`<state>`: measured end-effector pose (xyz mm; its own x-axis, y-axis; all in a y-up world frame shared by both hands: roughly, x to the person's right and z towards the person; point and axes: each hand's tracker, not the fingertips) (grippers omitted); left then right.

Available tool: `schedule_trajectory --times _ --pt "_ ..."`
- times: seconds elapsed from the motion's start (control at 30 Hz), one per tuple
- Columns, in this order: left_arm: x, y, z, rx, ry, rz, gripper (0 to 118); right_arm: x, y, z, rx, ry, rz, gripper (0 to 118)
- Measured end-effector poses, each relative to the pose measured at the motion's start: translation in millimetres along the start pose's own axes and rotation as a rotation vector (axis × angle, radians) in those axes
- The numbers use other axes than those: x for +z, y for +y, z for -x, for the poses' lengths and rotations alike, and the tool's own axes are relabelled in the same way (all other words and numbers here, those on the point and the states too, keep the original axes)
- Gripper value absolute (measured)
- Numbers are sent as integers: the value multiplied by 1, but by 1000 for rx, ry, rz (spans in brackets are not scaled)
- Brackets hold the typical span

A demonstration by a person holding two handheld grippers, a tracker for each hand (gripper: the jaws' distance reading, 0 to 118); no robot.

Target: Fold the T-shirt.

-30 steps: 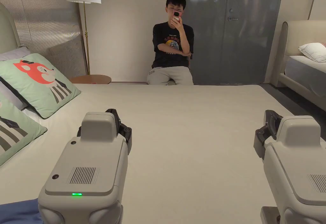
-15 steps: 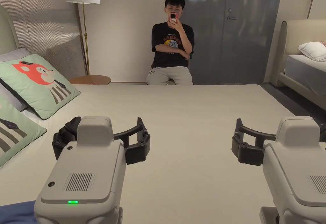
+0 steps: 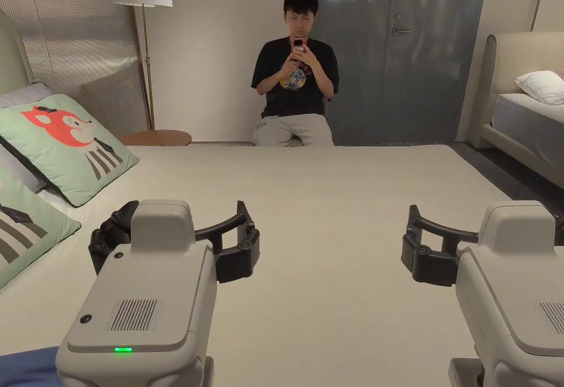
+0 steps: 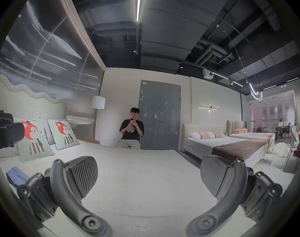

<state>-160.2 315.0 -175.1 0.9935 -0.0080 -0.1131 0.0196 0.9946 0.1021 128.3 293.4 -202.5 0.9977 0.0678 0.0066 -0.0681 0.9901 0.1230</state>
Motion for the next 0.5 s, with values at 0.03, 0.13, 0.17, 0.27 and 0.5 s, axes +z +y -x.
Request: schedule_trajectory --times 0.03,0.13,0.17,0.27,0.5 --pt "0 0 0 -1 0 1 111 0 0 0 -1 0 0 117" --pt "0 0 -1 -6 2 -4 111 0 -1 -1 -2 1 -3 117" --pt "1 0 -2 -7 2 -8 111 -1 -1 -1 -2 0 -3 117" --pt "2 1 -2 -7 5 -10 111 -2 -2 -2 -1 0 -6 117" --pt "2 -1 -1 -1 7 -1 111 3 2 -2 3 4 -8 117"
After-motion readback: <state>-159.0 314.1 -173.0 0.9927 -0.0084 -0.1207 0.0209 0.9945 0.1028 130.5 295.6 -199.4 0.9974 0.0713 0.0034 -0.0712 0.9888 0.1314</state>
